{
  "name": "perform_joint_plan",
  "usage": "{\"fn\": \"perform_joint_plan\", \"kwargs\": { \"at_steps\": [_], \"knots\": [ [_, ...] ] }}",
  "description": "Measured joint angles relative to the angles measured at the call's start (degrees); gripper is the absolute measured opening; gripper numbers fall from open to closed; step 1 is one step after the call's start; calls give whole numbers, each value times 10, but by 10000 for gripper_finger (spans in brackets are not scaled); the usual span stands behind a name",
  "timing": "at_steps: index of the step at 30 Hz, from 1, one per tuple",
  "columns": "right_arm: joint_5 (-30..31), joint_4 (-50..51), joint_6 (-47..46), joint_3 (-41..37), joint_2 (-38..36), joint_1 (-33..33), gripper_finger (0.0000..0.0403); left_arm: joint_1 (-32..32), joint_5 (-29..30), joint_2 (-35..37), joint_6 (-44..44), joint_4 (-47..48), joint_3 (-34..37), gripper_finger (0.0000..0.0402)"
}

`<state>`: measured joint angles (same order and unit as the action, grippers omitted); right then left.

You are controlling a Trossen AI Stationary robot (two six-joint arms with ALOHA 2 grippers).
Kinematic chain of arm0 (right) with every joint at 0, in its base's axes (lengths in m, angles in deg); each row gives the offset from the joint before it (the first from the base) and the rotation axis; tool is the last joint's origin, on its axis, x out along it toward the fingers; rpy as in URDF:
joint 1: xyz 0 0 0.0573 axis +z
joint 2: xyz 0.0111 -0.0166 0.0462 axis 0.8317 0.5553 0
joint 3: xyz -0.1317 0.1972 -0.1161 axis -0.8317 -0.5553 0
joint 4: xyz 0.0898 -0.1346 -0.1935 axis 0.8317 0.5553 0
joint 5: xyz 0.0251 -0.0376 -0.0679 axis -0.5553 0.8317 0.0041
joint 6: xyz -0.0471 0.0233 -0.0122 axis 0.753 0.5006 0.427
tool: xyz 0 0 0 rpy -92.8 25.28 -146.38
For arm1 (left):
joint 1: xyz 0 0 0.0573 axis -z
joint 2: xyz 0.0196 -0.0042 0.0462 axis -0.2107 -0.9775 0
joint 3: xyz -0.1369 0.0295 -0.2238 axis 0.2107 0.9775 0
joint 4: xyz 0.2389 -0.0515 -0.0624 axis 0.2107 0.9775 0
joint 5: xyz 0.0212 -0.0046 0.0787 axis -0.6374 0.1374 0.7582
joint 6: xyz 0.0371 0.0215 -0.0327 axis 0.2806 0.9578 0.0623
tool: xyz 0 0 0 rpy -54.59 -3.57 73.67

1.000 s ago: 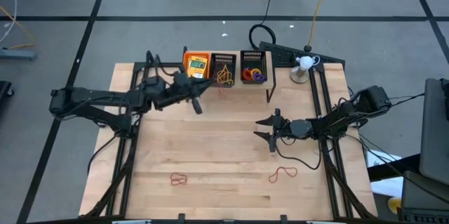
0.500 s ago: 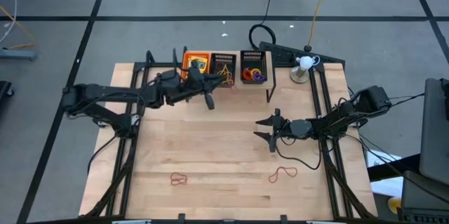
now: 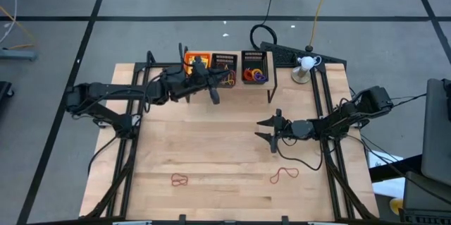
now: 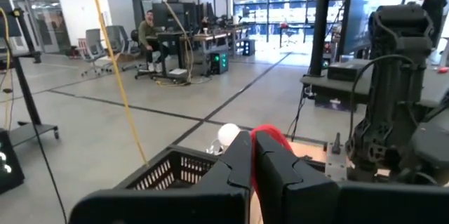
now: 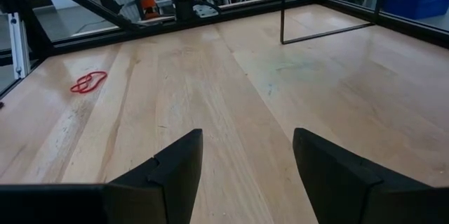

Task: Pick & Place Office Desk Supplies
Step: Put the red rubber band into the left black bin on the shelf

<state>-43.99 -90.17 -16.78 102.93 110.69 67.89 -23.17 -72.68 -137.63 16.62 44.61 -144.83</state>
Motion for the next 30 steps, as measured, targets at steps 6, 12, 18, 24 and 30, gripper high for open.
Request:
{"fn": "perform_joint_plan", "kwargs": {
  "at_steps": [6, 12, 18, 24, 30],
  "knots": [
    [0, 0, 0, 0, 0, 0, 212, -2, 0, 0, -1, 27, 0, 0],
    [0, 0, 0, 0, 0, 0, 212, -2, 0, 0, -1, 32, 0, 0],
    [0, 0, 0, 0, 0, 0, 212, -2, 0, 0, -5, 52, 0, 0],
    [0, -4, 0, 0, 0, 0, 212, -8, 0, -9, -19, 99, 0, 0],
    [1, -7, -2, 0, 0, 0, 212, -31, 0, -46, -23, 114, 0, 0]
  ]
}}
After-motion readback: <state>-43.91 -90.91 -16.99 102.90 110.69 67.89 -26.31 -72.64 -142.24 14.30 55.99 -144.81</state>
